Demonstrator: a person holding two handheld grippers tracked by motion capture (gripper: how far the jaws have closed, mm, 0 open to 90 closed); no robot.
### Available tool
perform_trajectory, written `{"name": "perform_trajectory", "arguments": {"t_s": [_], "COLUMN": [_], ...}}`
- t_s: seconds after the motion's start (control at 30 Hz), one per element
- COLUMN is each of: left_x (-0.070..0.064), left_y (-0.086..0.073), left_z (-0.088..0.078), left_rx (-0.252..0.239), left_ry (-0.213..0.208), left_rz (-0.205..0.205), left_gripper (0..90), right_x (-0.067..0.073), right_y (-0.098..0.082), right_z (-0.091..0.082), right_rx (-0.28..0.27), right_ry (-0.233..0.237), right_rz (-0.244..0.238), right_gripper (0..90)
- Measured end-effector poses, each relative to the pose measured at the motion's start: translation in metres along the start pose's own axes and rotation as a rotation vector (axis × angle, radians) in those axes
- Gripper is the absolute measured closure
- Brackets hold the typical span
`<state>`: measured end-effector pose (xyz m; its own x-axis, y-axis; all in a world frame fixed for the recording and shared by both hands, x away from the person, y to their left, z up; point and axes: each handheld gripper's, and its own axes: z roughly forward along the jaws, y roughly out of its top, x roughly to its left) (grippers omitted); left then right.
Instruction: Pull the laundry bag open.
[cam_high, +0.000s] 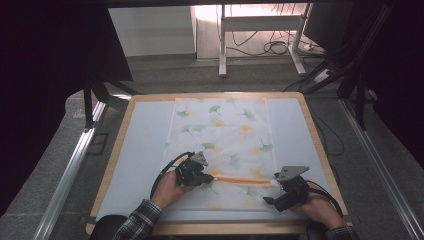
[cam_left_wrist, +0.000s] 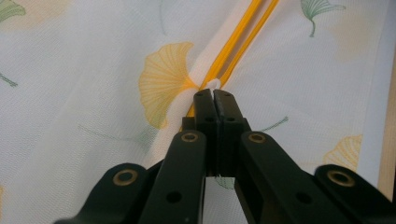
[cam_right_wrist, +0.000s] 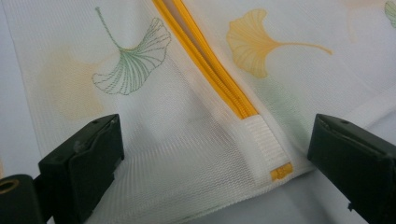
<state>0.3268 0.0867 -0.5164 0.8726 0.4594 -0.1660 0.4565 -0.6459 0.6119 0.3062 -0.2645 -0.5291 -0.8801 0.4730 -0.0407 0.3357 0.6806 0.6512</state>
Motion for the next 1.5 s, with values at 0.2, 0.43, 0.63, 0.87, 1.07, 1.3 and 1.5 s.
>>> {"name": "perform_trajectory", "arguments": {"t_s": [0.2,0.43,0.63,0.87,1.07,1.3,1.5], "left_x": [0.001,0.005,0.004,0.005,0.006,0.005,0.006], "left_y": [-0.003,-0.010,-0.014,-0.020,-0.026,-0.030,-0.033], "left_z": [-0.002,-0.007,-0.010,-0.013,-0.017,-0.019,-0.021], "left_rx": [0.002,-0.002,-0.009,-0.012,-0.022,-0.027,-0.024], "left_ry": [0.006,0.017,0.023,0.033,0.043,0.053,0.062], "left_rz": [-0.007,-0.016,-0.019,-0.026,-0.029,-0.026,-0.029], "left_gripper": [90.0,90.0,90.0,90.0,90.0,90.0,90.0], "right_x": [0.000,0.000,0.000,0.000,0.000,0.000,0.000], "right_y": [0.000,0.000,0.000,0.000,0.000,0.000,0.000], "right_z": [0.000,0.000,0.000,0.000,0.000,0.000,0.000], "right_rx": [-0.001,-0.001,-0.001,-0.001,0.000,0.000,0.000], "right_ry": [-0.001,-0.001,-0.002,-0.002,-0.002,-0.003,-0.004], "right_rz": [0.001,0.003,0.002,0.003,0.003,0.003,0.003], "right_gripper": [3.3,3.3,3.3,3.3,3.3,3.3,3.3]}}
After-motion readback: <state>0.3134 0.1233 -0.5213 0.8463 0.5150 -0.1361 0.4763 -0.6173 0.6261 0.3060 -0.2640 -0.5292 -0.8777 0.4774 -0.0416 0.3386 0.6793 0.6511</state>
